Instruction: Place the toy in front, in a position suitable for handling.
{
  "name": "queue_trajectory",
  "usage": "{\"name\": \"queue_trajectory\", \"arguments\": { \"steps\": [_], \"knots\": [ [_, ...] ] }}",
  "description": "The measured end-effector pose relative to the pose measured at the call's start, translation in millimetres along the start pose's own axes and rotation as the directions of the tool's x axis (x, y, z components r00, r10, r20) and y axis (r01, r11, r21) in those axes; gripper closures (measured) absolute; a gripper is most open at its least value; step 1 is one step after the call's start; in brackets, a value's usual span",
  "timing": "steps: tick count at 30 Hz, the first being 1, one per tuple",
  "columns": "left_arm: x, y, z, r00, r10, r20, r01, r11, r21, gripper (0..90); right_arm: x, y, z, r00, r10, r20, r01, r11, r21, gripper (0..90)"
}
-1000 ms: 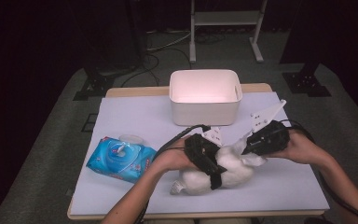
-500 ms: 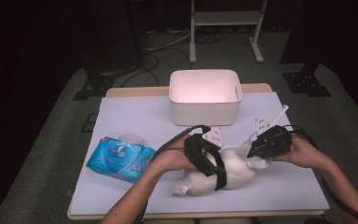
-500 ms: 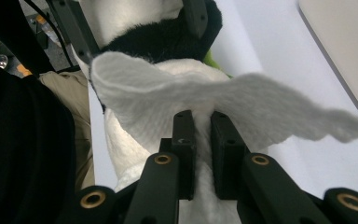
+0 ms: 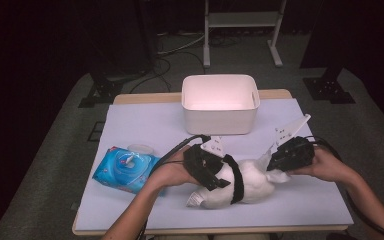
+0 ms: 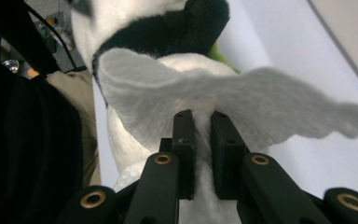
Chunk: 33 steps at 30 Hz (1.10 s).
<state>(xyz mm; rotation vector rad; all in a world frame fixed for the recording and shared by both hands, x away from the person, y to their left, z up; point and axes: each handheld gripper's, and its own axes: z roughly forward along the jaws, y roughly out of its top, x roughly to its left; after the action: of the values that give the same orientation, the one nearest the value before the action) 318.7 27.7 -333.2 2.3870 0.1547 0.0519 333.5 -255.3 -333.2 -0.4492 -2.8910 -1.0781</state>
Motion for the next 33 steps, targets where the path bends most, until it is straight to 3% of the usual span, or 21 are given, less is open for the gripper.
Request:
{"name": "queue_trajectory", "arguments": {
  "steps": [7, 14, 22, 33],
  "knots": [
    [5.3, -2.2, -3.0, 0.9991, -0.036, -0.023, 0.037, 0.9993, 0.001, 21.6, 6.3, -5.0, 2.1, 0.9999, 0.008, -0.007, -0.008, 0.9999, 0.009, 81.4],
    [6.4, -4.1, -1.6, 0.9991, -0.042, -0.009, 0.042, 0.9991, -0.002, 23.5, 7.9, -3.9, 1.8, 1.0, -0.005, -0.002, 0.005, 1.0, 0.006, 81.4],
    [6.4, -4.3, 0.3, 0.9993, -0.037, -0.001, 0.037, 0.9993, 0.008, 23.3, 10.3, 16.9, 6.6, 0.998, -0.062, 0.006, 0.062, 0.9979, 0.015, 81.2],
    [8.0, -3.7, 0.7, 0.9989, -0.045, 0.009, 0.045, 0.9989, 0.014, 20.6, 5.8, 38.3, 17.5, 0.9964, -0.082, -0.018, 0.083, 0.9962, 0.025, 81.0]
  ]
}}
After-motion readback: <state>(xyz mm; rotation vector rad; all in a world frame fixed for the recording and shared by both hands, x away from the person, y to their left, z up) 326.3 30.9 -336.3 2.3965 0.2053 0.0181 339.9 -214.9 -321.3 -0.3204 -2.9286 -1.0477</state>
